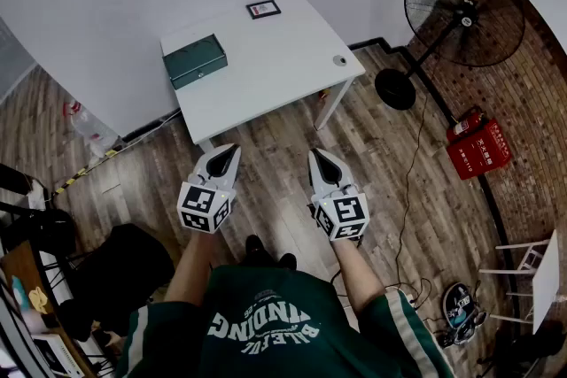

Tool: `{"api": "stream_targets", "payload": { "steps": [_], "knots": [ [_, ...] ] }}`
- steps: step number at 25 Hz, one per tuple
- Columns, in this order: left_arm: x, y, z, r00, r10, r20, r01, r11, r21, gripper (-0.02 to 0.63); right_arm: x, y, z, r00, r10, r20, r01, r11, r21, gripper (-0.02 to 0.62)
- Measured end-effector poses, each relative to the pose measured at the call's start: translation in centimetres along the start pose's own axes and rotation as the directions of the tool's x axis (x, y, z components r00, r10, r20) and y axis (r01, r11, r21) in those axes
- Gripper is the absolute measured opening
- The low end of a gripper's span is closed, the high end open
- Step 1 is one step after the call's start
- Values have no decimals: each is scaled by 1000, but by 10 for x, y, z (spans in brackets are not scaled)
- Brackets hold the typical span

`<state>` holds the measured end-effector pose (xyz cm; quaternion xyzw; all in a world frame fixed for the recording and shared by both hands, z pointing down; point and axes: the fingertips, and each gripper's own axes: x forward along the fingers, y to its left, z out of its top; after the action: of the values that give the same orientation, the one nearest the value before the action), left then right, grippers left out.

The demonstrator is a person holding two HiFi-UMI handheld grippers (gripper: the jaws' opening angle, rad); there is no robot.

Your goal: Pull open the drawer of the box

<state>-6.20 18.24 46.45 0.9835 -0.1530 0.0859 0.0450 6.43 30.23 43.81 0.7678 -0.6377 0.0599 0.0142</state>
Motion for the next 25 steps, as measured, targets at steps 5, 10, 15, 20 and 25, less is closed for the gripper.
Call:
{"api": "stream_targets", "payload": {
  "steps": [5,10,15,20,25],
  "knots": [
    [6,12,-5,1000,-1,-6,1,1000,-8,53,16,10,-6,999,41,-11,-41,999,-7,2],
    [12,30,-5,1000,-3,-4,3,1000,-7,52,36,19,-12,998,67,-22,-67,998,7,2],
    [14,52,-7,1000,-10,-8,10,1000,-3,53,57,18,-12,1000,23,-15,-23,1000,1,2],
    [16,69,-9,1000,-11,-15,11,1000,-7,53,71,21,-4,1000,7,26,-7,1000,1,2],
    [28,88,-11,1000,-7,-22,7,1000,-18,54,94,25,-6,999,38,17,-38,999,11,2]
  ]
}}
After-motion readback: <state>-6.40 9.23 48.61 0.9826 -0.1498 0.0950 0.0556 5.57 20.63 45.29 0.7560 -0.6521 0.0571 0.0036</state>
